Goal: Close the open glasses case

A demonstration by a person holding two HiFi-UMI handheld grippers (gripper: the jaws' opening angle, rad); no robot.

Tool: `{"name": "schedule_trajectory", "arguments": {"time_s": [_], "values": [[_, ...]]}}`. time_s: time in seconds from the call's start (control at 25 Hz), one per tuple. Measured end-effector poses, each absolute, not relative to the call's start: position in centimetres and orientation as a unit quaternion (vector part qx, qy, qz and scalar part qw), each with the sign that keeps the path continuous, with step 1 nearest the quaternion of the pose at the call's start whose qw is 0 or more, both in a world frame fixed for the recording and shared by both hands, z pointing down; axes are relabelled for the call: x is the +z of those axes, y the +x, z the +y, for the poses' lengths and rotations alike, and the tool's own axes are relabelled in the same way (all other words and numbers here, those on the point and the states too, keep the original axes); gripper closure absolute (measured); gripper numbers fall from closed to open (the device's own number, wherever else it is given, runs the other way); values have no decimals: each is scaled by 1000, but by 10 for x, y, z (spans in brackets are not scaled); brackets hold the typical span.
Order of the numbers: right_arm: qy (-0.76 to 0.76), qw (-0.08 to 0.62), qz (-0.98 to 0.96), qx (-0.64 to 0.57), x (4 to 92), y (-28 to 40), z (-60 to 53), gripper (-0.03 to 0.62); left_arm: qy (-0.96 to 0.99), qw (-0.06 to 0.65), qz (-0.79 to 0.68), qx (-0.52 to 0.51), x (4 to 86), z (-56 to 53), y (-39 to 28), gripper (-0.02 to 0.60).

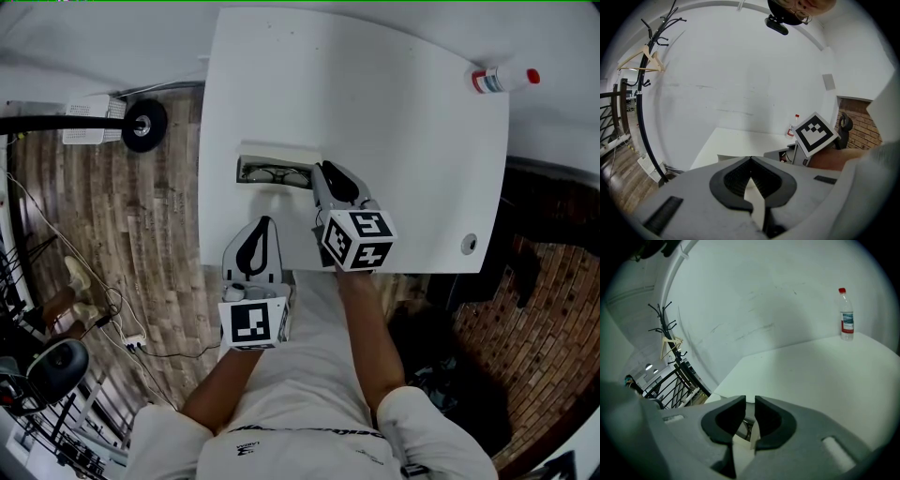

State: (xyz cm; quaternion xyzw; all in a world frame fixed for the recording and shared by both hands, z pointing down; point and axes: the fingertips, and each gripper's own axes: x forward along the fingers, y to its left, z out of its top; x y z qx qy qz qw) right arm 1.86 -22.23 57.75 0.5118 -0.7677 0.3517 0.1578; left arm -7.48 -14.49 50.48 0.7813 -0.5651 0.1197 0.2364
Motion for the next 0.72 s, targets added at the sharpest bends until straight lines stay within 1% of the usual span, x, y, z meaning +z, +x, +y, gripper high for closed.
{"name": "schedule_trajectory", "arguments": {"time_s": [0.2, 0.36, 0.44, 0.56, 0.72], "values": [[511, 165, -764, 357, 581, 18, -218, 540, 782, 234, -565, 118, 503, -142, -75, 583], [524, 166, -757, 354, 584, 24, -212, 571, 781, 233, -567, 118, 500, -140, -76, 583], [525, 160, -759, 351, 582, 25, -211, 571, 781, 229, -569, 118, 498, -140, -79, 583], [516, 151, -765, 354, 577, 20, -213, 539, 781, 230, -569, 117, 500, -139, -81, 583], [519, 141, -767, 350, 571, 18, -220, 537, 782, 232, -566, 119, 498, -138, -80, 583]]}}
